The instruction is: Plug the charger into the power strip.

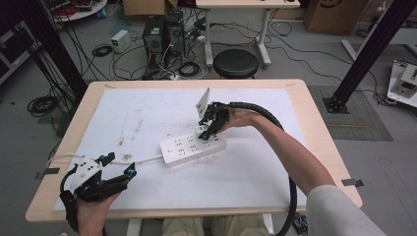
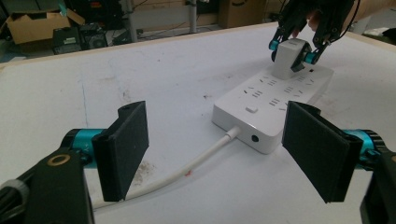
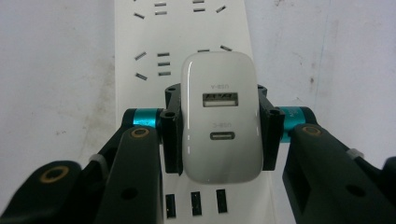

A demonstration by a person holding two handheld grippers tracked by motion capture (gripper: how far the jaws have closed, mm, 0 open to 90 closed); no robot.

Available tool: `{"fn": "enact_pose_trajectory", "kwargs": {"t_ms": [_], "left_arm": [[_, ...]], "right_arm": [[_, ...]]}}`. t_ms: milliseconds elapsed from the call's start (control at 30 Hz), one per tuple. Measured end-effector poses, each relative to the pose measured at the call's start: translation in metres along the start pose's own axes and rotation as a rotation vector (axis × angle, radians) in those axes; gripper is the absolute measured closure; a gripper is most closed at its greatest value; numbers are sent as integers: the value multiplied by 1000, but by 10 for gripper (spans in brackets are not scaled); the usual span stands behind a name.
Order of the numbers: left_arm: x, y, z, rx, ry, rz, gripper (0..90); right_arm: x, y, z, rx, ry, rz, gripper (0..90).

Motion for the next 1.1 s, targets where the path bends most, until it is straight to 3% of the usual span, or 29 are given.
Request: {"fn": "enact_pose_trajectory", "kwargs": {"t_ms": [233, 267, 333, 367, 400, 433, 633, 667, 700, 767, 800, 867, 933, 967, 1067, 1100], "left_arm": [[1, -1, 1, 6, 7, -3, 229], [1, -1, 1, 6, 7, -3, 229], [1, -2, 0, 7, 4, -4, 229], [1, -3, 0, 6, 2, -3, 229], [1, -3, 1, 8, 2, -3, 229], [0, -4, 1, 8, 2, -3, 229], [-1, -4, 2, 8, -2, -5, 229], [-2, -4, 3, 3, -7, -8, 229], [-2, -4, 3, 3, -7, -8, 229], [-4, -4, 3, 4, -11, -8, 229], [-4, -4, 3, 4, -11, -8, 229], [-6, -3, 2, 0, -20, -9, 229], [-7, -3, 1, 0, -23, -8, 229], [-10, -2, 1, -8, -30, -7, 229], [-10, -2, 1, -8, -30, -7, 229], [-16, -1, -1, -8, -44, -7, 229]], "right_arm": [[0, 0, 0, -23, -14, -23, 591], [0, 0, 0, -23, -14, -23, 529], [0, 0, 0, -23, -14, -23, 529], [2, 0, -1, -52, -35, -54, 335], [3, 0, 0, -58, -45, -60, 234], [4, 0, 2, -60, -49, -68, 217], [8, -1, 11, -80, -73, -115, 209], [12, -5, 19, -118, -87, -170, 209], [12, -5, 19, -118, -87, -170, 209], [16, -8, 25, -147, -108, -239, 209], [16, -8, 25, -147, -108, -239, 209], [22, -12, 35, -159, -146, -300, 208], [24, -14, 39, -162, -161, -316, 208], [29, -22, 48, -192, -194, -348, 208], [30, -24, 50, -193, -205, -356, 208], [38, -34, 63, -238, -256, -408, 209]]}}
Point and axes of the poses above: each handheld gripper's, and its own axes: x roughly backward along the jaws, y roughly out of its top, z roughly to its left, the point moved 4 cm from there along -x, roughly forward along the jaws, and after that the axes turned 15 degrees about y, right-handed, at the moved point
